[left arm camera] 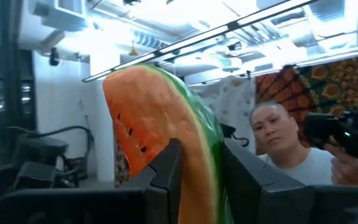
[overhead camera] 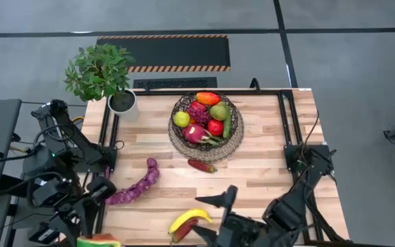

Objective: Build produce basket
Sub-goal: Put the sliced watermelon into the basket

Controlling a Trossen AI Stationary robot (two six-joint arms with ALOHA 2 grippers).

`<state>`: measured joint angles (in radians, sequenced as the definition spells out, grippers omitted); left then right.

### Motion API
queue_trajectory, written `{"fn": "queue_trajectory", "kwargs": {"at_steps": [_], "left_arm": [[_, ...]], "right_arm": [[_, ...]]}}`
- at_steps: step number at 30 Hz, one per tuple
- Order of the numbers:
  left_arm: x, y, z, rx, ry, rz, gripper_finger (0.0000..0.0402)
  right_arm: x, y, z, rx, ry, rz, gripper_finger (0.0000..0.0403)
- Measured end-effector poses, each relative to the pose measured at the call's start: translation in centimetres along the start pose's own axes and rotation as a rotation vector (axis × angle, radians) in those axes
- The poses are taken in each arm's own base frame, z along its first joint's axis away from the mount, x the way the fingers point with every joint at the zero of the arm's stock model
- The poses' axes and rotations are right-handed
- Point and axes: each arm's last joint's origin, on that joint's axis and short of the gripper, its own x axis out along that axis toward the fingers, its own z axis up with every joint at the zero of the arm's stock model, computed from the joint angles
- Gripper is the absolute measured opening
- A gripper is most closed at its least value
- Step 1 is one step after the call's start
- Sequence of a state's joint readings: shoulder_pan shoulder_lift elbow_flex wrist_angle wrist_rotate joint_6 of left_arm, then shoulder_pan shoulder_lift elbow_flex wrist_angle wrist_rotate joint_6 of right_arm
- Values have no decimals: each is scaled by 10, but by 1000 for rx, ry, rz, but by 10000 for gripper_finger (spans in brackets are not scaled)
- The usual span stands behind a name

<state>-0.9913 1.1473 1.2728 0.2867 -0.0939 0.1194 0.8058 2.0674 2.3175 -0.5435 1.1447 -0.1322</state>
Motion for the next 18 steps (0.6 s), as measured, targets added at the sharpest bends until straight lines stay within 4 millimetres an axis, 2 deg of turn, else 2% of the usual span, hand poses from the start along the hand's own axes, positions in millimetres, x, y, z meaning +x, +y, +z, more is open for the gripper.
{"fn": "queue_trajectory", "kwargs": {"at_steps": [5, 11, 18], "left_arm": [[0, -1, 0, 25, -6, -50, 73], [4, -5, -5, 80, -3, -132, 73], [12, -7, -18, 124, 31, -141, 73]], "right_arm": [[19, -9, 14, -28, -111, 96, 370], [42, -28, 35, -45, -385, 248, 370], [71, -48, 38, 3, -549, 439, 369]]}}
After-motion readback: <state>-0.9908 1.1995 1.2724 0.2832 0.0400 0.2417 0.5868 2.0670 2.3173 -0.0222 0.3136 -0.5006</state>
